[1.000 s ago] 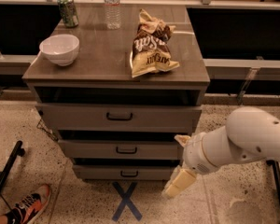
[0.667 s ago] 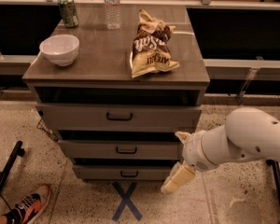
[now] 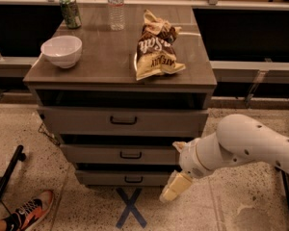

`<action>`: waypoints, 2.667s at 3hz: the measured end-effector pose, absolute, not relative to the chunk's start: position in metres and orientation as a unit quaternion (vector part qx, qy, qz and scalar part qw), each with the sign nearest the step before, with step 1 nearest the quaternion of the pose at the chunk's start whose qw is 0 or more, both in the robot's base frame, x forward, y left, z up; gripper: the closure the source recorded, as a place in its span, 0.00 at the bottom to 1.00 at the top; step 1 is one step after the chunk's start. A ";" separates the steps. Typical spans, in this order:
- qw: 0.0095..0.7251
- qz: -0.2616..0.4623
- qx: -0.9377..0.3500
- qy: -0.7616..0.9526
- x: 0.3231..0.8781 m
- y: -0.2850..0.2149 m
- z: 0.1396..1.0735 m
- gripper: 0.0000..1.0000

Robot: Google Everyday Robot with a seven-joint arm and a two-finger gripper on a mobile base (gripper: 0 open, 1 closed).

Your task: Open middle drawer

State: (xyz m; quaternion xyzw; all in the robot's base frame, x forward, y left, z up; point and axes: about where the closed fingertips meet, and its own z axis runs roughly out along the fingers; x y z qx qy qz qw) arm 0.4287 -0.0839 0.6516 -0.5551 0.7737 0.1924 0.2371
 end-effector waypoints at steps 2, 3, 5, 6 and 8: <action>0.258 0.278 -0.547 0.746 0.451 -0.045 0.550 0.00; 0.249 0.302 -0.541 0.744 0.443 -0.039 0.524 0.00; 0.253 0.296 -0.527 0.755 0.450 -0.043 0.497 0.00; 0.273 0.308 -0.519 0.749 0.468 -0.040 0.456 0.00; 0.296 0.329 -0.515 0.734 0.472 -0.041 0.460 0.00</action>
Offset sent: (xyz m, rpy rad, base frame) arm 0.0354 0.0543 -0.1756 0.3004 0.0764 0.0763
